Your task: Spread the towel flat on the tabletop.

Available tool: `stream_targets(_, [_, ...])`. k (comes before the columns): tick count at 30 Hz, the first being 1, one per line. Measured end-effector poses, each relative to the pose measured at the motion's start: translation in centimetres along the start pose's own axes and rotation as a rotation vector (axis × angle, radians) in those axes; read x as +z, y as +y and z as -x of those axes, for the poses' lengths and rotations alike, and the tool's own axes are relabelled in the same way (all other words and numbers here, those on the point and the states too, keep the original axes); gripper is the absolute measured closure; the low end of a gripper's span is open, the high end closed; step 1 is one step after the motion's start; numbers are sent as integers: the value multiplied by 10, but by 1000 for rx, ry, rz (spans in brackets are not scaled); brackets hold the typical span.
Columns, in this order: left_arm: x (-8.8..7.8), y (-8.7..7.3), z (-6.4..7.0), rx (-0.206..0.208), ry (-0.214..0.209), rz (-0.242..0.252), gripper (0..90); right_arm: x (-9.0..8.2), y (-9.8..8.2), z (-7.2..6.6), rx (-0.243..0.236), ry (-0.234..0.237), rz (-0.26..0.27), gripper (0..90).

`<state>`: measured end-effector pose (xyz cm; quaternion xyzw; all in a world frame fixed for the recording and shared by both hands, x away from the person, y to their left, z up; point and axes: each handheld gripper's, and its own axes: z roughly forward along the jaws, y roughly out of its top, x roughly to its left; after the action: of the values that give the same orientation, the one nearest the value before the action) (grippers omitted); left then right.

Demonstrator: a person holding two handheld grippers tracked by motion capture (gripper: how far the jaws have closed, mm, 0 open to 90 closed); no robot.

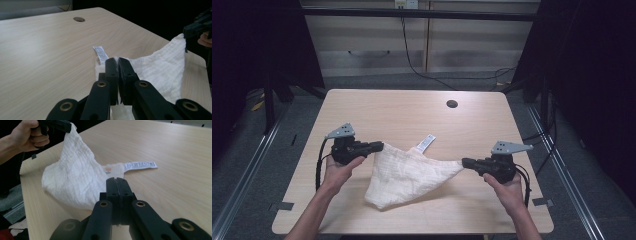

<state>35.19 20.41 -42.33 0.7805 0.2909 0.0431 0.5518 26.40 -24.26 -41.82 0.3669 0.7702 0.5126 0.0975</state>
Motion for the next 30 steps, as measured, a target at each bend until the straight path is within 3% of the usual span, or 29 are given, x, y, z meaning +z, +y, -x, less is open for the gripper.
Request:
stream_targets(3, [-9,9,-1,-20,-4,39,869,-6,14,0,-21,-7,24,897])
stream_targets(7, [-17,20,-1,3,0,63,869,-14,34,0,-43,-12,71,897])
stream_targets(10, [-23,30,-1,-3,-2,86,869,-20,49,1,-55,-14,104,897])
stream_targets(16, [-32,48,-1,22,3,102,872,-23,75,4,-83,-17,118,897])
stream_targets(23, [-36,80,-9,35,50,129,872,-22,107,16,-90,-31,136,897])
stream_targets(30, [-38,126,-25,53,106,150,872,-19,146,35,-84,-52,166,897])
